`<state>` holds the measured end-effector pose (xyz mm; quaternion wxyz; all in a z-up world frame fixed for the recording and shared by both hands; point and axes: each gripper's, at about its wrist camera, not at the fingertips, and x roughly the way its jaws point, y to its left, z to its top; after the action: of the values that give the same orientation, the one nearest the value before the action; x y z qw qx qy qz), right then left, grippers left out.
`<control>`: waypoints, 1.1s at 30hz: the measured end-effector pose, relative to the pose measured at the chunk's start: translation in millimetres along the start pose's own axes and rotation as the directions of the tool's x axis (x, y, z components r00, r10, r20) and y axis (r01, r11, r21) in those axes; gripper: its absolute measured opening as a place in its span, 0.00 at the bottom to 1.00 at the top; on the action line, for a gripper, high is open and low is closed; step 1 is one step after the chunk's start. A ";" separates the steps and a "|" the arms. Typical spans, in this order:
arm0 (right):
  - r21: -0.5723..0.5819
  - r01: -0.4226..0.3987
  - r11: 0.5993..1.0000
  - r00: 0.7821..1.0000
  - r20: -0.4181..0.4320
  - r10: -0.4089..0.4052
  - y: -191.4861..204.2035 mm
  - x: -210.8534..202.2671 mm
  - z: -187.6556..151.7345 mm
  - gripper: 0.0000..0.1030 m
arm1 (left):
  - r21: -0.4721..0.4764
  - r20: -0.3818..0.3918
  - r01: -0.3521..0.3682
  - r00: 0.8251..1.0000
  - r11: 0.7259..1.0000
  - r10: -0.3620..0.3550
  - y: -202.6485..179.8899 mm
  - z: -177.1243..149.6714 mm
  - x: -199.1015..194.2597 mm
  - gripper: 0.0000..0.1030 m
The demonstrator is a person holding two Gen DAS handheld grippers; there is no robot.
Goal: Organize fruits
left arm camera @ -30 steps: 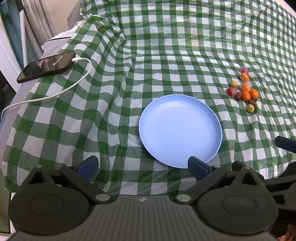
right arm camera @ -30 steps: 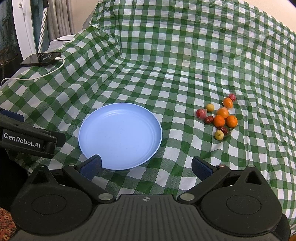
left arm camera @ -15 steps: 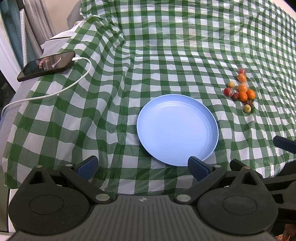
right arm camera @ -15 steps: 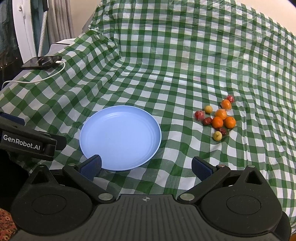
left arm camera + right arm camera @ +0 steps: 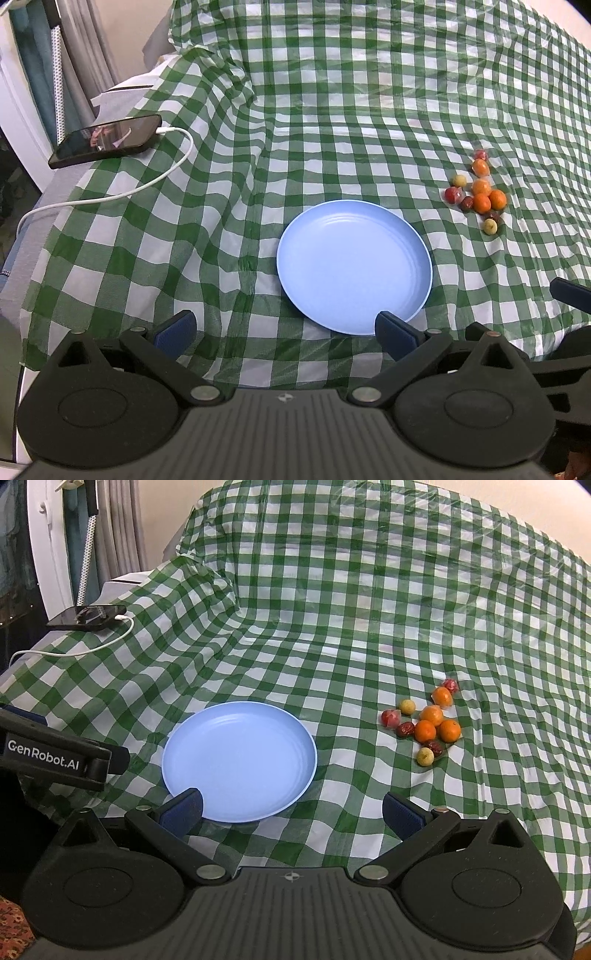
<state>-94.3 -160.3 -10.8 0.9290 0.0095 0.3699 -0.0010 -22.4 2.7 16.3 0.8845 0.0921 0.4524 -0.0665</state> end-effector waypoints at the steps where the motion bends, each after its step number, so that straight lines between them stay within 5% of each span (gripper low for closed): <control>1: -0.002 0.000 1.000 1.000 0.004 0.000 0.5 -1.3 -0.3 1.00 | 0.000 0.003 0.000 1.000 1.000 0.000 0.0 -0.4 -1.4 1.00; 18: 0.063 0.011 0.998 0.999 0.040 -0.013 -20.6 4.6 -8.1 1.00 | 0.029 0.000 -0.005 1.000 1.000 0.005 -13.6 3.4 6.2 1.00; 23: 0.129 0.081 0.988 0.991 0.093 -0.093 -50.4 22.9 -7.5 1.00 | 0.039 0.001 0.004 1.000 0.999 -0.004 -21.2 16.2 20.0 1.00; 28: 0.173 0.219 0.960 0.970 0.068 -0.234 -92.0 57.0 -11.4 1.00 | 0.077 -0.017 0.019 1.000 0.997 -0.018 -44.7 43.0 44.1 1.00; 33: 0.185 0.257 0.949 0.962 0.040 -0.269 -132.5 93.4 -14.7 0.99 | 0.145 -0.010 0.052 0.999 0.988 -0.051 -82.3 78.9 73.2 1.00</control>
<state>-37.7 -292.0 -87.9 0.9275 0.0432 0.3359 -0.1581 65.9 -97.6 -6.4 0.8720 0.1448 0.4515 -0.1220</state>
